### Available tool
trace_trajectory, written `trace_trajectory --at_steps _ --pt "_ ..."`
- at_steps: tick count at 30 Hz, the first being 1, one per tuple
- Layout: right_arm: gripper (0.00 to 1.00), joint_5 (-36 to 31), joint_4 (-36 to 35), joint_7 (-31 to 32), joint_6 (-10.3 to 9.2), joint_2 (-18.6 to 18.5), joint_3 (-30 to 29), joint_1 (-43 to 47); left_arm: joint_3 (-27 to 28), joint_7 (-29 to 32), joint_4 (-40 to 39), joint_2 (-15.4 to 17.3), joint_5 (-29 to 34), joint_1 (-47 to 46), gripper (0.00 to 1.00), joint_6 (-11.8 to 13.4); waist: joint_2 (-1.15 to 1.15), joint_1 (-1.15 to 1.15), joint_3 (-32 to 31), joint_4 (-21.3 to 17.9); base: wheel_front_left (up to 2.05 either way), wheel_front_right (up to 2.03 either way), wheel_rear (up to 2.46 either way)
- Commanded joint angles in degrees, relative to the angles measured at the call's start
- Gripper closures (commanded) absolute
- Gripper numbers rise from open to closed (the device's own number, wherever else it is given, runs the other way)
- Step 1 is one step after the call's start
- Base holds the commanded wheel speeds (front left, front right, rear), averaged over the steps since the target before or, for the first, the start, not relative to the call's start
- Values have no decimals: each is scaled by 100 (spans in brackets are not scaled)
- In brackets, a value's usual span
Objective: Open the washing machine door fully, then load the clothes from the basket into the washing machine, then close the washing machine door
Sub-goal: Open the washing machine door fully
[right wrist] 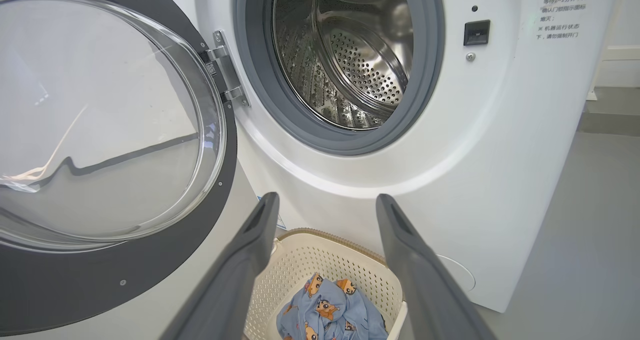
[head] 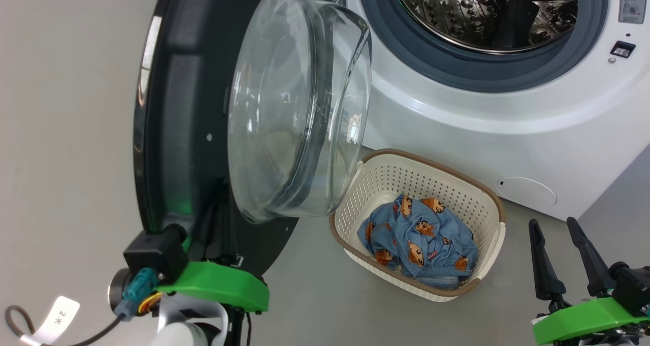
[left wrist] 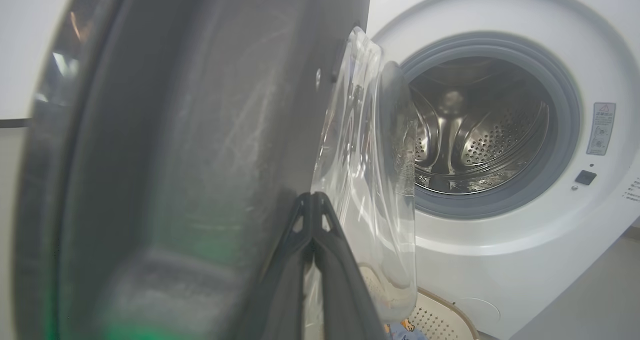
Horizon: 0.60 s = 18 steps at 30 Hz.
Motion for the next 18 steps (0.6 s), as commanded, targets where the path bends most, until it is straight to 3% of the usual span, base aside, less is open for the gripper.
trace_trajectory --at_steps 1,18 --pt "0 44 -126 -28 9 -51 172 -171 369 -73 11 173 -51 -129 100 116 0 0 11 0 -2 -2 -2" --pt "0 22 -289 -28 9 -125 -50 56 906 -507 1007 134 -274 -607 100 34 0 0 97 -19 0 0 0"
